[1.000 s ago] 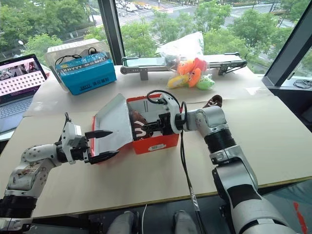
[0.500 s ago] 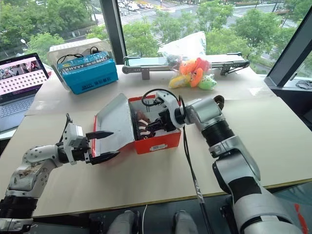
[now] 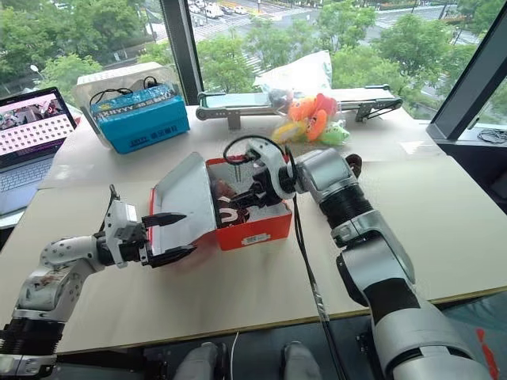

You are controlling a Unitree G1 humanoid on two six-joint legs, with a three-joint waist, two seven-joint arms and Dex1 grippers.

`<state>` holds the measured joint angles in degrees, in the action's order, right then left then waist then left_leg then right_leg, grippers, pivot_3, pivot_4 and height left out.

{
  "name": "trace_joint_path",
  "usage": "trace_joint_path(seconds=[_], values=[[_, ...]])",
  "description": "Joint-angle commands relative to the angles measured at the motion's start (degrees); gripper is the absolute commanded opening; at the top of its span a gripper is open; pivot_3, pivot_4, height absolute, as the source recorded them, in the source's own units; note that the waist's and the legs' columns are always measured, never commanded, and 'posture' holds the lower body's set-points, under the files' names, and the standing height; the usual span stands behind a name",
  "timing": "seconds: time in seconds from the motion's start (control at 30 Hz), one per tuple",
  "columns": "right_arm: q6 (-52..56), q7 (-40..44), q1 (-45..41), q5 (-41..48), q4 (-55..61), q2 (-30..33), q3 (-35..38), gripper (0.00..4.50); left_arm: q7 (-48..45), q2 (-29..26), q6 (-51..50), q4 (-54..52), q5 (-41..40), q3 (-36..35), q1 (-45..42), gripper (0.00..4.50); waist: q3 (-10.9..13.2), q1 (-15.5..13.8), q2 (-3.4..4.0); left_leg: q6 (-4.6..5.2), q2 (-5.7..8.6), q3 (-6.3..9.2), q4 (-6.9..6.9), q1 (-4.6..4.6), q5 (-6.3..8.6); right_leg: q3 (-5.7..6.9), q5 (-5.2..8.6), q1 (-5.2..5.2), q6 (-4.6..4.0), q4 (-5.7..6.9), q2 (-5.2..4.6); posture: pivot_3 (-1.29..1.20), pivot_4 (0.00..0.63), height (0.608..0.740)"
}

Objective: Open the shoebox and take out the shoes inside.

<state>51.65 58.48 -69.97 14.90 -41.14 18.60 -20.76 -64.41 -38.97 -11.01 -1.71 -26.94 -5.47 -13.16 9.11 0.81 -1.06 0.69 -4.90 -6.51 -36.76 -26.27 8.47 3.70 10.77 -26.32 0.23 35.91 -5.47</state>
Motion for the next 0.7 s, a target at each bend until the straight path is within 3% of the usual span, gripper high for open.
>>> trace_joint_path(seconds=[0.03, 0.37, 0.63, 0.7], values=[[-5.59, 3.82, -4.14, -2.55, -7.56, -1.8, 0.55, 4.44, 0.18, -0.3, 0.79, -1.91, 0.14, -0.54, -0.26, 4.5, 0.0, 0.03, 0.0, 0.02, 0.0, 0.0, 0.0, 0.0, -0.01, 0.0, 0.0, 0.0, 0.0, 0.0, 0.0, 0.0, 0.15, 0.74], [-9.96, 9.46, -6.51, -7.8, -22.77, -9.27, 1.46, 4.44, 0.31, -0.6, 0.98, -2.64, 0.63, -0.29, 0.85, 4.5, 0.0, 0.48, 0.0, -0.01, -0.02, 0.01, 0.0, 0.04, -0.01, -0.01, 0.0, 0.01, -0.01, 0.07, 0.03, 0.0, 0.15, 0.74], [-11.75, 6.86, -7.4, -10.02, -28.05, -10.82, 5.77, 4.44, 0.25, -0.64, 0.57, -2.89, 0.42, -0.52, 0.84, 4.5, 0.0, 1.06, 0.0, -0.11, -0.03, 0.01, 0.0, 0.09, 0.05, -0.01, 0.01, 0.03, -0.03, 0.11, 0.05, 0.0, 0.15, 0.74], [-12.25, 5.59, -7.39, -10.55, -28.73, -10.93, 6.91, 3.94, 0.13, -0.76, 0.61, -2.85, 0.51, -0.47, 0.82, 4.5, 0.0, 1.31, 0.0, -0.11, -0.03, 0.01, 0.0, 0.09, 0.04, -0.02, 0.01, 0.03, -0.03, 0.13, 0.05, 0.0, 0.15, 0.74]])
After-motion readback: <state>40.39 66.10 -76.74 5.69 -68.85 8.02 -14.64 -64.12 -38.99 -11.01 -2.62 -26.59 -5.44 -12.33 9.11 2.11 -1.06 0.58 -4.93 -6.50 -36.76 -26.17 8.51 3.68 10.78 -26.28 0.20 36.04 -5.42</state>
